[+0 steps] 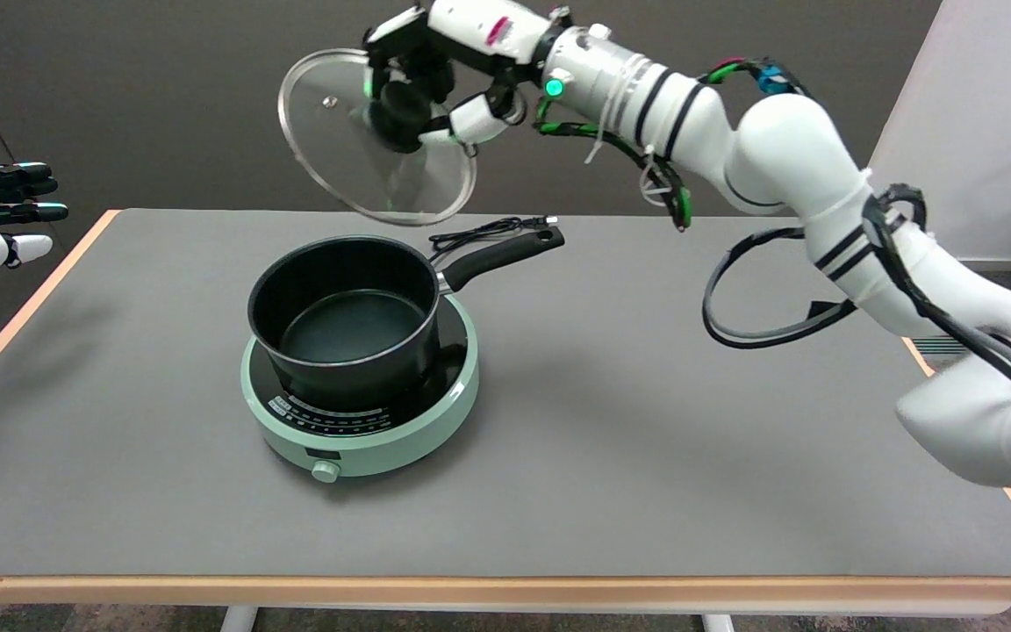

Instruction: Pick up the pot lid.

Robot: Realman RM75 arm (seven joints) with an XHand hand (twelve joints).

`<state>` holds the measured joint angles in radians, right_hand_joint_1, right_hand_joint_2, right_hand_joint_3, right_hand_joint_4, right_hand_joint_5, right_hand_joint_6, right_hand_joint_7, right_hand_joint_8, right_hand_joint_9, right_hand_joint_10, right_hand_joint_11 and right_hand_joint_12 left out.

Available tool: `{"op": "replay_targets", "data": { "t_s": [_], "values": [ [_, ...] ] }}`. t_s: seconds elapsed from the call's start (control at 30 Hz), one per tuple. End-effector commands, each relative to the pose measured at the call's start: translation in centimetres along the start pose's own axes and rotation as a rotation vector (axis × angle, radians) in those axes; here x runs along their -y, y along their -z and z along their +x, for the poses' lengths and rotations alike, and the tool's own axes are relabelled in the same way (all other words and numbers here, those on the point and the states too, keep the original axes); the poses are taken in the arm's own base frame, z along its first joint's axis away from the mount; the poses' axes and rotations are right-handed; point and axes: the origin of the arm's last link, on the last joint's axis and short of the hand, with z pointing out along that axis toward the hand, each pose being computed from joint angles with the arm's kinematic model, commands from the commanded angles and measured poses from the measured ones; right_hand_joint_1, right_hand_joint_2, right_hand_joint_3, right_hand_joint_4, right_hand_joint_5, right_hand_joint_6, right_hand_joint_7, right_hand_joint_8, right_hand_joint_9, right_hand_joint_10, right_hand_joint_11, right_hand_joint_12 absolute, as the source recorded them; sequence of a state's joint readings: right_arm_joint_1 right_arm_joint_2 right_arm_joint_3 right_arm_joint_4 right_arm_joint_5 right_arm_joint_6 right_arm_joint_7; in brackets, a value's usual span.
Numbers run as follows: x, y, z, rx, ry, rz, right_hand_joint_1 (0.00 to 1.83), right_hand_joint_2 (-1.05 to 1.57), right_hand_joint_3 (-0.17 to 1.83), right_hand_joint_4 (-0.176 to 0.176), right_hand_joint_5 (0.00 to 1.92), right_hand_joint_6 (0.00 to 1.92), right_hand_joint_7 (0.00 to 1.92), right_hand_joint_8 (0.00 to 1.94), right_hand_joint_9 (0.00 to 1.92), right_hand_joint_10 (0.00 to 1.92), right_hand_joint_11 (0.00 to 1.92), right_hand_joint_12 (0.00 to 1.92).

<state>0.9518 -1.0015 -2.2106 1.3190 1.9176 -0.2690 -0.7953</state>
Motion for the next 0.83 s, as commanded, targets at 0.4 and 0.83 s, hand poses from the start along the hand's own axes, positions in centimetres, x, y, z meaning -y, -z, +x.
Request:
{"op": "replay_targets", "data": {
  "t_s": [0.4,0.83],
  "values": [
    [-8.0,13.4,6.0,-0.333,-0.049,-0.323,1.37,0.86,0.52,0.176,0.75,1.03,0.96,1.17,0.88,1.29,0.72,1.40],
    [-11.1,21.6,5.7,-0.494,-0.220,-0.500,1.37,0.87,0.50,0.176,0.75,0.98,0.95,1.17,0.87,1.33,0.69,1.46]
  ]
}}
